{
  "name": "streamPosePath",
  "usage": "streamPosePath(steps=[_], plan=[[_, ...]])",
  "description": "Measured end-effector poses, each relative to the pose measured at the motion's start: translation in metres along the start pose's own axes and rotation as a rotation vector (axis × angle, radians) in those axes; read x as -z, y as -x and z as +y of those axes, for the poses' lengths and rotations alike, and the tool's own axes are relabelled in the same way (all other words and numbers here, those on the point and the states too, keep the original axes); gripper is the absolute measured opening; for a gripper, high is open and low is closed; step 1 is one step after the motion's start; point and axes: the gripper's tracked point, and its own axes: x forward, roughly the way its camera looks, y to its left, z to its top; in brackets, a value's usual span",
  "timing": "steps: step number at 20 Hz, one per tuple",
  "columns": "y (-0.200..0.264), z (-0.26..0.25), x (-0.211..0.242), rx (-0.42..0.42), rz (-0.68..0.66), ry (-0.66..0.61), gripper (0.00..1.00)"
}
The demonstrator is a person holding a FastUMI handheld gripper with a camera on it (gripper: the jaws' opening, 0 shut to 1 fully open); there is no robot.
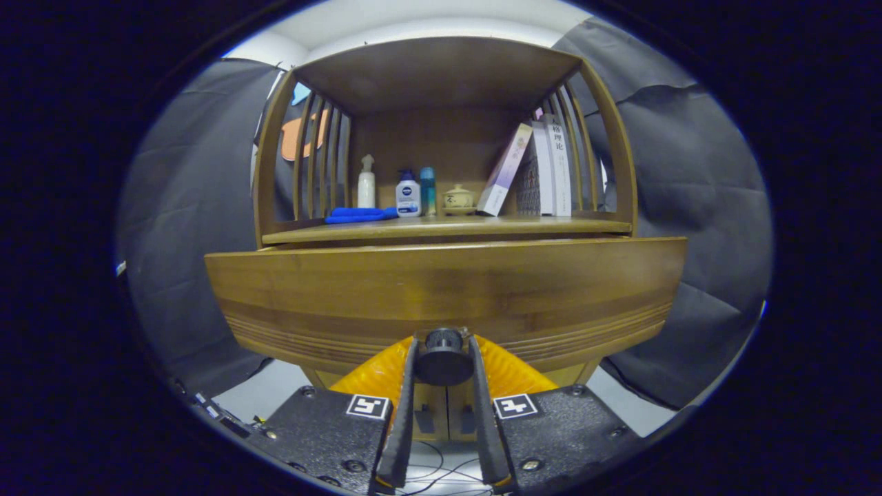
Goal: Pull open the drawer, take out the items inside it, and place them on the countertop above the cabinet.
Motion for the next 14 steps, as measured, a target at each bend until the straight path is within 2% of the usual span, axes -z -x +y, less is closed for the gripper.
streamPosePath(steps=[14], plan=[[0.037,-0.002,0.013,-0.012,0.008,0.013,0.42]])
